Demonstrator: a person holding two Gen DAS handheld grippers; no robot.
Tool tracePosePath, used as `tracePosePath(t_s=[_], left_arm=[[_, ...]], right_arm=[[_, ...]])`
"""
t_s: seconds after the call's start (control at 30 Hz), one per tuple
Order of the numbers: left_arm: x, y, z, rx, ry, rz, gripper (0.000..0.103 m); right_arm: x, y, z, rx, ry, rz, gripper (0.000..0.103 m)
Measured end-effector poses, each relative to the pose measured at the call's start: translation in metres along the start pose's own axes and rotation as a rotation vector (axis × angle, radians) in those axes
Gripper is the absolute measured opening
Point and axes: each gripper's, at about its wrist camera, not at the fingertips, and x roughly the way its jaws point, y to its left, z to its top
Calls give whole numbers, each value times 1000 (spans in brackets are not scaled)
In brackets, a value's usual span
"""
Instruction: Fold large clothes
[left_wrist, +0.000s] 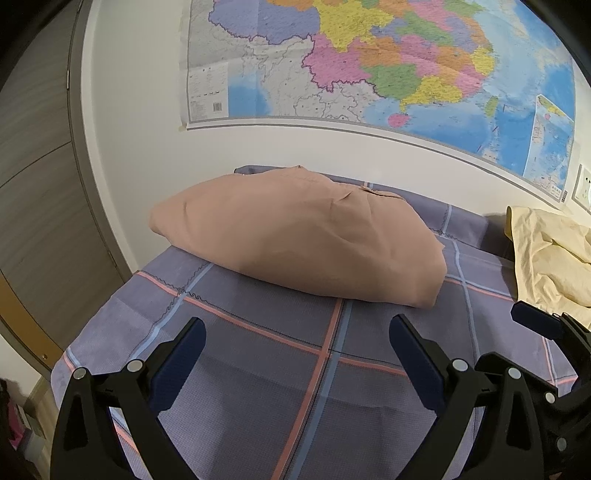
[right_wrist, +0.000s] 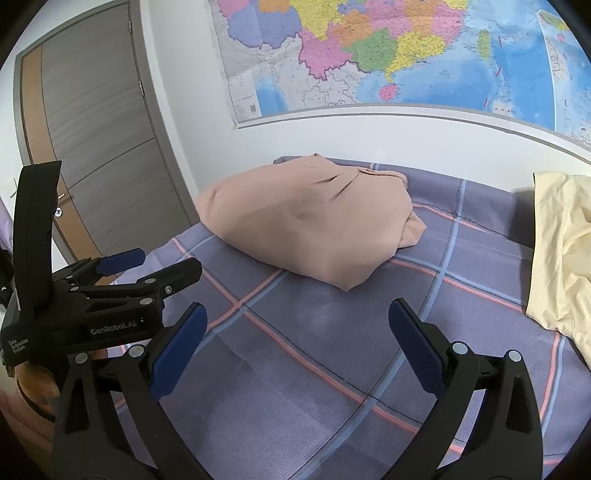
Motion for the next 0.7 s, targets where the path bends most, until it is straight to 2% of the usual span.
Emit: tracePosePath(t_s=[0.7], left_arm=[[2,-3,-3,5,10,1,96]], right_arm=[[0,0,-5,13,7,1,97]])
